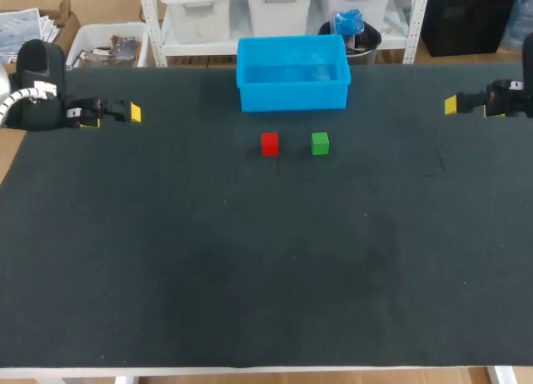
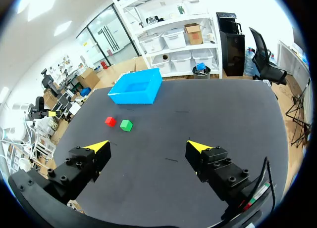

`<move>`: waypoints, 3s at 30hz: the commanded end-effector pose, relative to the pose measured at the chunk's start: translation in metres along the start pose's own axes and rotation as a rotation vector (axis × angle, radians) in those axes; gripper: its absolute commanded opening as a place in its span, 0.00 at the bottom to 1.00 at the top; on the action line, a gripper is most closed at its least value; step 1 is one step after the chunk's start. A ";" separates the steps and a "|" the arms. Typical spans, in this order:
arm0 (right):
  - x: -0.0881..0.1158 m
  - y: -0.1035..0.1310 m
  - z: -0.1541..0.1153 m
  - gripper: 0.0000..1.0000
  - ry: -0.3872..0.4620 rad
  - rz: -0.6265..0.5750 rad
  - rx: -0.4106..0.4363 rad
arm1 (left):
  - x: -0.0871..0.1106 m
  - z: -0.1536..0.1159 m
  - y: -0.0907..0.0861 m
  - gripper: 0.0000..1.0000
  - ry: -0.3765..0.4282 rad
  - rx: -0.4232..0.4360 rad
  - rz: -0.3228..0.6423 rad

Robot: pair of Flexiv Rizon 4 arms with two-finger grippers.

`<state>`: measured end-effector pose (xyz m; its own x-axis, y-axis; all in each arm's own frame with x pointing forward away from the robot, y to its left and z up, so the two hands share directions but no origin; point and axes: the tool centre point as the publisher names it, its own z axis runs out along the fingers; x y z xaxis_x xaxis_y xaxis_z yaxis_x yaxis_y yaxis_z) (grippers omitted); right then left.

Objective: Use the left arm to pick the red cube and place it into the blue plastic box first, then use the right arm to grasp the green cube and put it into the same blue plastic box after the first action is fully finished.

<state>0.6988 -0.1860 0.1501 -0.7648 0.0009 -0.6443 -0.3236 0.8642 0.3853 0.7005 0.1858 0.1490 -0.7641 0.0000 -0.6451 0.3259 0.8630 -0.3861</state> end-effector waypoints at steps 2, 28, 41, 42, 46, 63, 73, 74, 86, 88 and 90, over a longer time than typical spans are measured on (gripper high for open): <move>0.000 0.000 0.000 1.00 0.001 0.000 0.003 | 0.000 0.000 -0.001 1.00 0.002 -0.003 -0.001; 0.000 0.000 0.000 1.00 0.001 0.000 0.003 | -0.007 0.021 -0.019 1.00 0.083 -0.065 0.079; 0.000 0.000 0.000 1.00 0.001 0.000 0.003 | -0.019 0.072 -0.068 1.00 0.203 -0.187 0.119; 0.000 0.000 0.000 1.00 0.001 0.000 0.003 | -0.020 0.074 -0.071 1.00 0.196 -0.177 0.128; 0.000 0.000 0.000 1.00 0.001 0.000 0.003 | -0.020 0.074 -0.071 1.00 0.196 -0.177 0.128; 0.000 0.000 0.000 1.00 0.001 0.000 0.003 | -0.020 0.074 -0.071 1.00 0.196 -0.177 0.128; 0.000 0.000 0.000 1.00 0.001 0.000 0.003 | -0.026 0.122 -0.104 1.00 0.332 -0.290 0.057; 0.000 0.000 0.000 1.00 0.001 0.000 0.003 | -0.025 0.127 -0.108 1.00 0.342 -0.296 0.045; 0.000 0.000 0.000 1.00 0.001 0.000 0.003 | -0.013 0.164 -0.145 1.00 0.374 -0.371 -0.033; 0.000 0.000 0.000 1.00 0.001 0.000 0.003 | -0.013 0.166 -0.150 1.00 0.351 -0.363 -0.019; 0.000 0.000 0.000 1.00 0.001 0.000 0.003 | -0.013 0.166 -0.152 1.00 0.334 -0.370 0.006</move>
<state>0.6989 -0.1859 0.1501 -0.7648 0.0009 -0.6442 -0.3234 0.8643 0.3852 0.7564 -0.0243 0.1077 -0.9229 0.1179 -0.3665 0.1728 0.9775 -0.1208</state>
